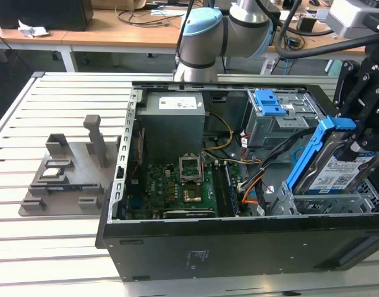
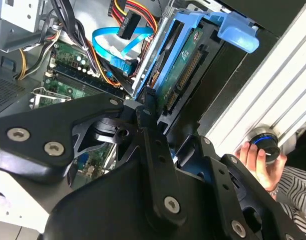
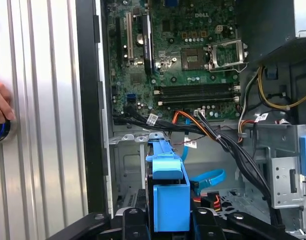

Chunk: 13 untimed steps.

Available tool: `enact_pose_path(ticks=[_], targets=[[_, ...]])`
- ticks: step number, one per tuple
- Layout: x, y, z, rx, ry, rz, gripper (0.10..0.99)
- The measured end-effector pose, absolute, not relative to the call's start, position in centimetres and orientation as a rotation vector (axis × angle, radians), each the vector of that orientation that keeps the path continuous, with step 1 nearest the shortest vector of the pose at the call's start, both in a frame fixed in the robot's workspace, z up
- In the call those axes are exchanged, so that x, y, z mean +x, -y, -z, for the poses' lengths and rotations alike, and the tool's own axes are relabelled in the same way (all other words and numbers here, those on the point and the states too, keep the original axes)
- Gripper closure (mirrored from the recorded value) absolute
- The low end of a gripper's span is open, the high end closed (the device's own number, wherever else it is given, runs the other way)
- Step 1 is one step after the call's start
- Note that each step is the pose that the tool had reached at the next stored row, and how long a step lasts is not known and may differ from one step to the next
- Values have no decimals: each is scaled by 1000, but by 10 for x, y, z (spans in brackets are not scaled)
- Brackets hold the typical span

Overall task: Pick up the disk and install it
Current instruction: 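Insert the disk into the insertion slot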

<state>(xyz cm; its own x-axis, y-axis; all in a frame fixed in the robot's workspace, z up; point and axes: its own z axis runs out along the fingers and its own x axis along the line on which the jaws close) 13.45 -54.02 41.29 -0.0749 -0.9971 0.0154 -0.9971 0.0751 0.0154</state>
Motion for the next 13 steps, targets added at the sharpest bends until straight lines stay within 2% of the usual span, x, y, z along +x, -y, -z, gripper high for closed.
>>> enact_pose_path(ticks=[13], targets=[[135,540,-387,2122,2287,1,722]])
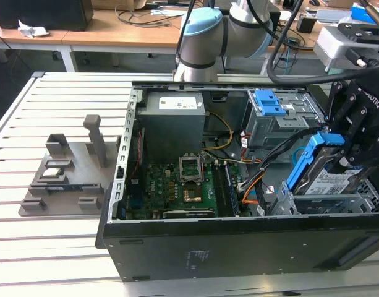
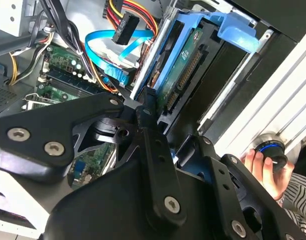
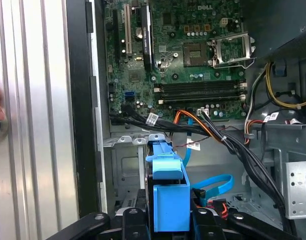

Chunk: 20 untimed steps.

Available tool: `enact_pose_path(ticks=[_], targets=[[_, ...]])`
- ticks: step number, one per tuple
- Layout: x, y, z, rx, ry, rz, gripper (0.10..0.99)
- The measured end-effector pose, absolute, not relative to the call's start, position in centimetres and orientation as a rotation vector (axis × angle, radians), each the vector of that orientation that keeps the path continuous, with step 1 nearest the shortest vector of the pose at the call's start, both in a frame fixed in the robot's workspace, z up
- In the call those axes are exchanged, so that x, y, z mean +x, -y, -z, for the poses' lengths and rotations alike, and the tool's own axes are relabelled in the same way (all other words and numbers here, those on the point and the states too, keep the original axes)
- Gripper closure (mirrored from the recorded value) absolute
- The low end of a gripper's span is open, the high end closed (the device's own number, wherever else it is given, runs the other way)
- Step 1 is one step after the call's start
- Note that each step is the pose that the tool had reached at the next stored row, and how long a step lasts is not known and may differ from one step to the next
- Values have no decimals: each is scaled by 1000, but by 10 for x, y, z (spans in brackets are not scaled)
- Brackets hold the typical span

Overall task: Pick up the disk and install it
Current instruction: 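Insert the disk into the insertion slot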

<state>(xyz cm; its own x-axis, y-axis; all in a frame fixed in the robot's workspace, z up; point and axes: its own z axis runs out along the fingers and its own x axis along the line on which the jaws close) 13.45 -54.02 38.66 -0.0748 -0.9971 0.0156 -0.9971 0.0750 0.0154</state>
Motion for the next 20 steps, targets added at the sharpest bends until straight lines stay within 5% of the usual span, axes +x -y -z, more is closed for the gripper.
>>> enact_pose_path(ticks=[20], targets=[[135,540,-374,2122,2287,1,663]])
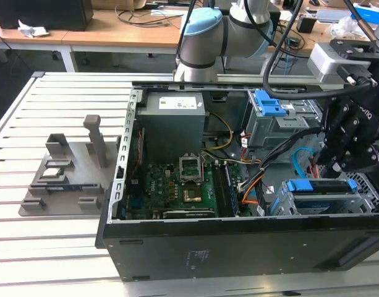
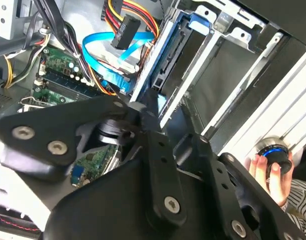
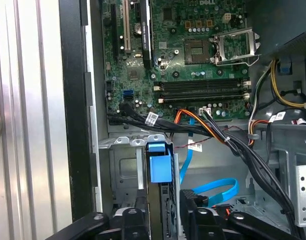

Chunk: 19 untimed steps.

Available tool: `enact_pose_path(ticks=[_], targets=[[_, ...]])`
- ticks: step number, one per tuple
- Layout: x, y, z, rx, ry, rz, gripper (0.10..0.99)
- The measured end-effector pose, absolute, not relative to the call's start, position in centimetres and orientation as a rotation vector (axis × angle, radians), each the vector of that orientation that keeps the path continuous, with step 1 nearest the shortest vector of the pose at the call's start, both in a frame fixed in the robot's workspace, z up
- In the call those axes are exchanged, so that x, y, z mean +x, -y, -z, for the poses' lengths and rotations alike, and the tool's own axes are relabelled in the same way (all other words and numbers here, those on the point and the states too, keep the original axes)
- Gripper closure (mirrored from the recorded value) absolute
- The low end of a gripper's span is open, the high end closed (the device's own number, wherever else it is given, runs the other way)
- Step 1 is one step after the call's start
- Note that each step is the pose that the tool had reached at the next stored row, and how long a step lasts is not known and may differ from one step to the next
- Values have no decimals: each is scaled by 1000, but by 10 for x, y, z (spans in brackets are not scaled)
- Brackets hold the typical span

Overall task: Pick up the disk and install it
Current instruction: 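Insert the disk into the insertion slot, then insert the first disk wire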

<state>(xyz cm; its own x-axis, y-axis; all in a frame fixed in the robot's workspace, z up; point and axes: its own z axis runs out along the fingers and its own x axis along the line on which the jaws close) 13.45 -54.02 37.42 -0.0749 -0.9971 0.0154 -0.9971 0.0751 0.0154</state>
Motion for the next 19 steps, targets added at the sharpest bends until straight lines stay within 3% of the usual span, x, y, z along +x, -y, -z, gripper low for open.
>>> enact_pose_path(ticks=[1,2,4,15,18,19], targets=[[135,540,-374,2122,2287,1,725],[135,540,-374,2122,2287,1,851],[135,540,-374,2122,2287,1,980],[135,540,-374,2122,2287,1,980],[135,540,-374,2122,2287,1,792],[135,540,-374,2122,2287,1,792]])
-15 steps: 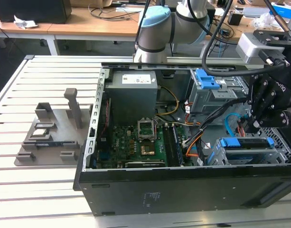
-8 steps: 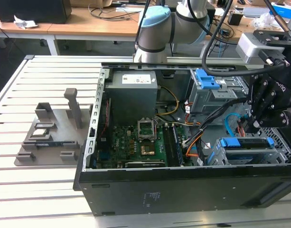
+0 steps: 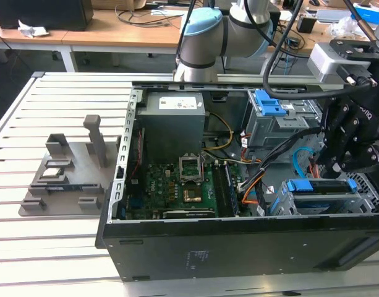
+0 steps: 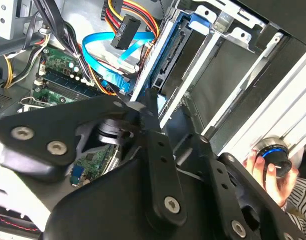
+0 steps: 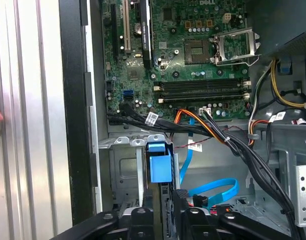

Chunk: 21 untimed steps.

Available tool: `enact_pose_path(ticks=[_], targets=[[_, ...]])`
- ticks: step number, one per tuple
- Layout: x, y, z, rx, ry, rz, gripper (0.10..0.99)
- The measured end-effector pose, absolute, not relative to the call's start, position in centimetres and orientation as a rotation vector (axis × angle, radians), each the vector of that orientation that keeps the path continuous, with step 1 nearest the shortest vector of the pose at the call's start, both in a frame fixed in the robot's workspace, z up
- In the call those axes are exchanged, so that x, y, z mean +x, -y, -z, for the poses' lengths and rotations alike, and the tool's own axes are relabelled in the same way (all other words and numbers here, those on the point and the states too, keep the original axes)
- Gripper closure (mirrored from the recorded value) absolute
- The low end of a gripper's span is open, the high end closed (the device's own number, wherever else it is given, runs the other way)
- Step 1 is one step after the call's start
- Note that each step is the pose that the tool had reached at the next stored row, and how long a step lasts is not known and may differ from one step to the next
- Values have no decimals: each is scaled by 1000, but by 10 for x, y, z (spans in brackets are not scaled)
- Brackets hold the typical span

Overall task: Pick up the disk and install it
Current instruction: 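Insert the first disk wire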

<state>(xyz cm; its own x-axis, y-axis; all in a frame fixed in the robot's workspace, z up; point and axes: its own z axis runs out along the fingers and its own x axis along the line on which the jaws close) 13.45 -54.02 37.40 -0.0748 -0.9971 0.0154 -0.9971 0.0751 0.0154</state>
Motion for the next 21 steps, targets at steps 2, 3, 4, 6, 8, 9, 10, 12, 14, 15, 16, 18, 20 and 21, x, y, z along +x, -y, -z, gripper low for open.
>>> enact_pose_path(ticks=[2,3,4,6,8,9,10,12,14,15,16,18,20,21], targets=[[135,540,-374,2122,2287,1,725],[135,540,-374,2122,2288,2,725],[137,539,-374,2122,2287,1,725],[141,537,-374,2122,2287,1,725],[144,535,-374,2122,2287,1,725],[146,534,-374,2121,2287,1,725],[148,533,-374,2121,2287,1,725],[154,527,-371,2120,2286,-1,725],[155,525,-369,2120,2285,-2,725],[155,524,-368,2120,2285,-2,725],[156,522,-366,2120,2285,-2,725],[157,517,-359,2120,2285,-2,725],[158,509,-356,2119,2285,-2,725],[158,507,-355,2120,2285,-2,725]])
